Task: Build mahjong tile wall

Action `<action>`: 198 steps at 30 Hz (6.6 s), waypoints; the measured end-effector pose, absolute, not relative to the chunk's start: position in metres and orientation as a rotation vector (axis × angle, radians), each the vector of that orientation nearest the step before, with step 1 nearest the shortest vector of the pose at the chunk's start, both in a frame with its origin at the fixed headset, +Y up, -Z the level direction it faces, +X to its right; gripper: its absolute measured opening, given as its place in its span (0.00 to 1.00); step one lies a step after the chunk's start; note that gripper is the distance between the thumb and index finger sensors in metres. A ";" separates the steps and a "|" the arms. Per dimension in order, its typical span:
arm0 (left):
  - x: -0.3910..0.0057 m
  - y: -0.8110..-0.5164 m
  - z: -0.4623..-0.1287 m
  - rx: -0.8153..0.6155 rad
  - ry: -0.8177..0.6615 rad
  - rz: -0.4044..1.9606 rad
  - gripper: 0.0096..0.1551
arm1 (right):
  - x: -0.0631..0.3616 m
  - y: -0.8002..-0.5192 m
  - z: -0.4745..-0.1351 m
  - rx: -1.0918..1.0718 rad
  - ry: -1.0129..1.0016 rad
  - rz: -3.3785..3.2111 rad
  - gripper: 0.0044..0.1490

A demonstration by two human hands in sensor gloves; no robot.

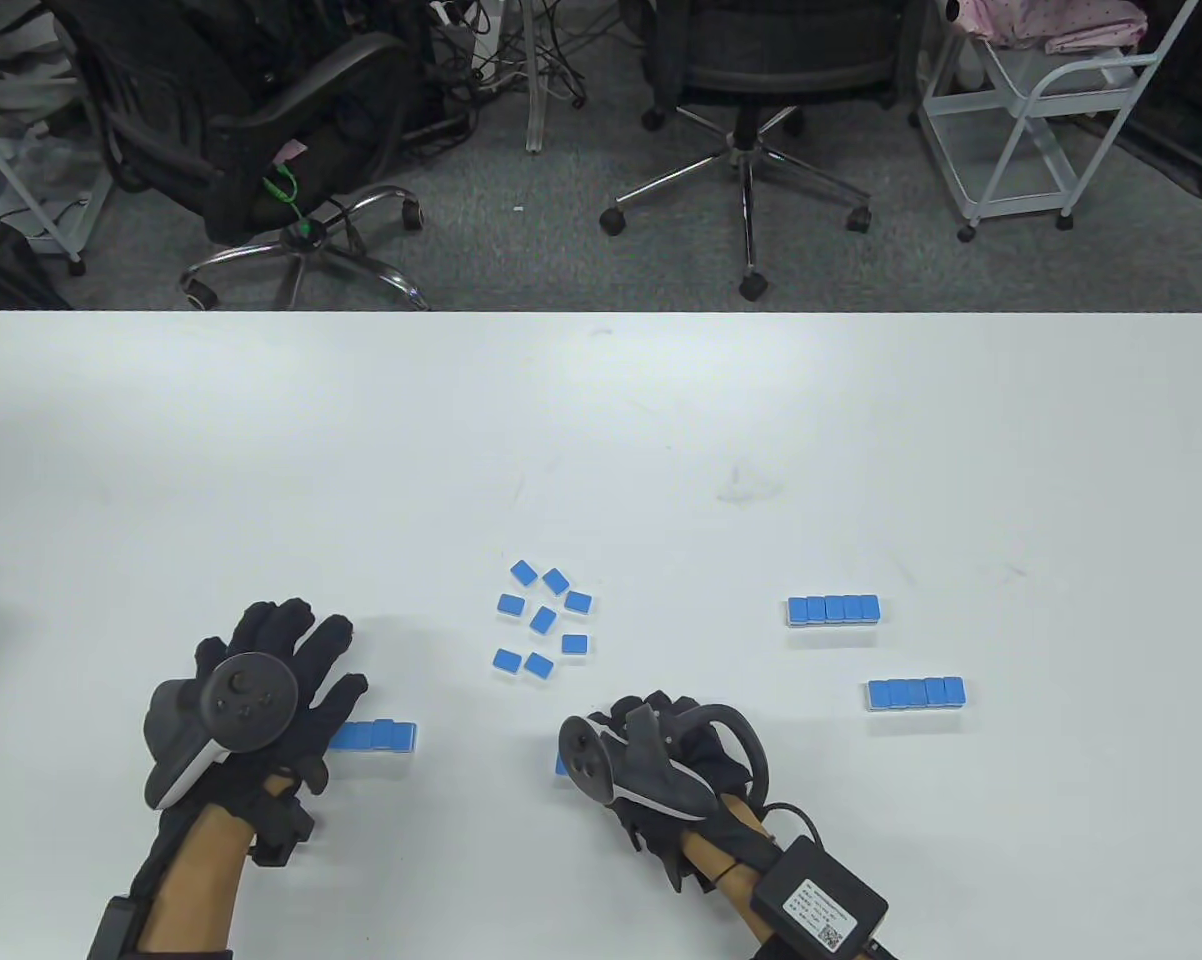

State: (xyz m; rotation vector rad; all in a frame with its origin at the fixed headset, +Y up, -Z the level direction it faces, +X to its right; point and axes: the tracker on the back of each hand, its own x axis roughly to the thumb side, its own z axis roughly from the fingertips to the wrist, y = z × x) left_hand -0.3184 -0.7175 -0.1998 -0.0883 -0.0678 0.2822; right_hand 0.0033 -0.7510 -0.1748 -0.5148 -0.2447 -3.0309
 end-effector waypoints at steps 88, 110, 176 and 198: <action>-0.319 -0.723 -0.203 -0.127 -0.073 0.291 0.38 | 0.020 -0.748 -0.190 -0.510 -0.454 -3.201 0.39; -0.321 -0.726 -0.202 -0.140 -0.062 0.286 0.38 | 0.012 -0.750 -0.179 -0.583 -0.354 -3.174 0.38; -0.320 -0.725 -0.207 -0.137 -0.073 0.304 0.38 | -0.054 -0.742 -0.241 -0.541 -0.314 -2.833 0.36; -0.322 -0.726 -0.205 -0.142 -0.067 0.298 0.38 | 0.025 -0.748 -0.182 -0.576 -0.390 -2.940 0.37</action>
